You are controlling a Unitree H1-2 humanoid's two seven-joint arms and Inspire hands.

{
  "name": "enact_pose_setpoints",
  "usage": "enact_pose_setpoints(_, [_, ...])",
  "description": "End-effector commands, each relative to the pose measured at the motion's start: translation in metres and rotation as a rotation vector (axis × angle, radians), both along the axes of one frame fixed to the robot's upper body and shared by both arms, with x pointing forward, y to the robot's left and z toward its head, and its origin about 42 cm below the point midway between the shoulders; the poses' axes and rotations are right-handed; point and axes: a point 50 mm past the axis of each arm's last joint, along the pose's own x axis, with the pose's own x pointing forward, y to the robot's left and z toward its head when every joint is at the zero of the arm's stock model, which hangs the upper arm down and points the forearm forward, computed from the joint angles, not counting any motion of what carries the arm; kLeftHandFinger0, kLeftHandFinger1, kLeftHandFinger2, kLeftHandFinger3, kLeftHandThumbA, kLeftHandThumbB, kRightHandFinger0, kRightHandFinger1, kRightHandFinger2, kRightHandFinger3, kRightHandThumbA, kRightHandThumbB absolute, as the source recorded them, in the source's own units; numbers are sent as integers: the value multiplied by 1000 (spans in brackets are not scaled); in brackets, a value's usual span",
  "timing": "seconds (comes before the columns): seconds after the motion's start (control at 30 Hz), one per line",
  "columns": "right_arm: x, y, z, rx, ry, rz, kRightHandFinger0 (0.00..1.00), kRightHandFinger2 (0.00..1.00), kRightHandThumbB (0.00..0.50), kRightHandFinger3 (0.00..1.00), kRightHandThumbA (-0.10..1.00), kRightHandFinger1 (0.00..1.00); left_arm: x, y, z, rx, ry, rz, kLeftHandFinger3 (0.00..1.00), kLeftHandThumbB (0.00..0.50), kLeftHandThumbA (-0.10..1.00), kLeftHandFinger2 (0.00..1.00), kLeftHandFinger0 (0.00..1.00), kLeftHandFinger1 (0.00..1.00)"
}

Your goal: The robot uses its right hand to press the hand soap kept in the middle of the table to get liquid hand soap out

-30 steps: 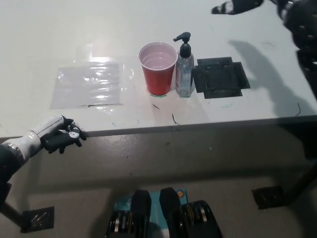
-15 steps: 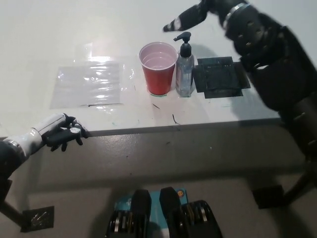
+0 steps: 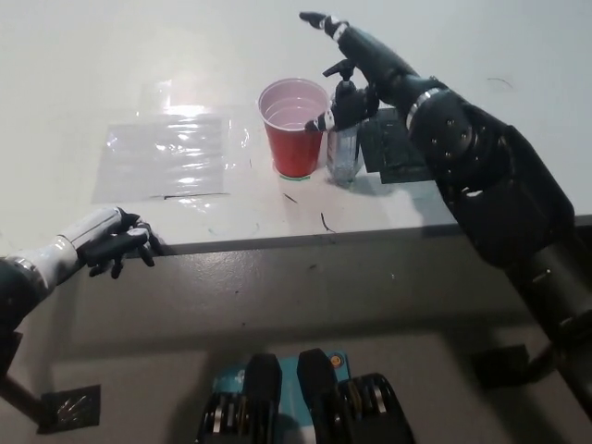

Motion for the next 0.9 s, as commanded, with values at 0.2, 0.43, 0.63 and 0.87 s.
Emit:
enact_pose_setpoints(0.2, [6,-10,10,-41,-81,-3,1000,1000,412,1000,1000,1000,14,7,28,-23,-46,-6,570,133,835,356,34,115])
enact_pose_setpoints(0.43, [5,0,-1,-207,-118,49,1000,1000,441,1000,1000,1000,15,7,35,19,-55,-14,595,158,918,368,50,132])
enact_pose_setpoints(0.63, [6,3,3,-317,-186,68,1000,1000,424,1000,1000,1000,18,8,40,27,-47,-24,607,175,925,352,41,108])
enact_pose_setpoints(0.87, [4,12,16,-388,-298,90,1000,1000,419,1000,1000,1000,18,6,40,41,-48,-33,611,164,945,398,86,149])
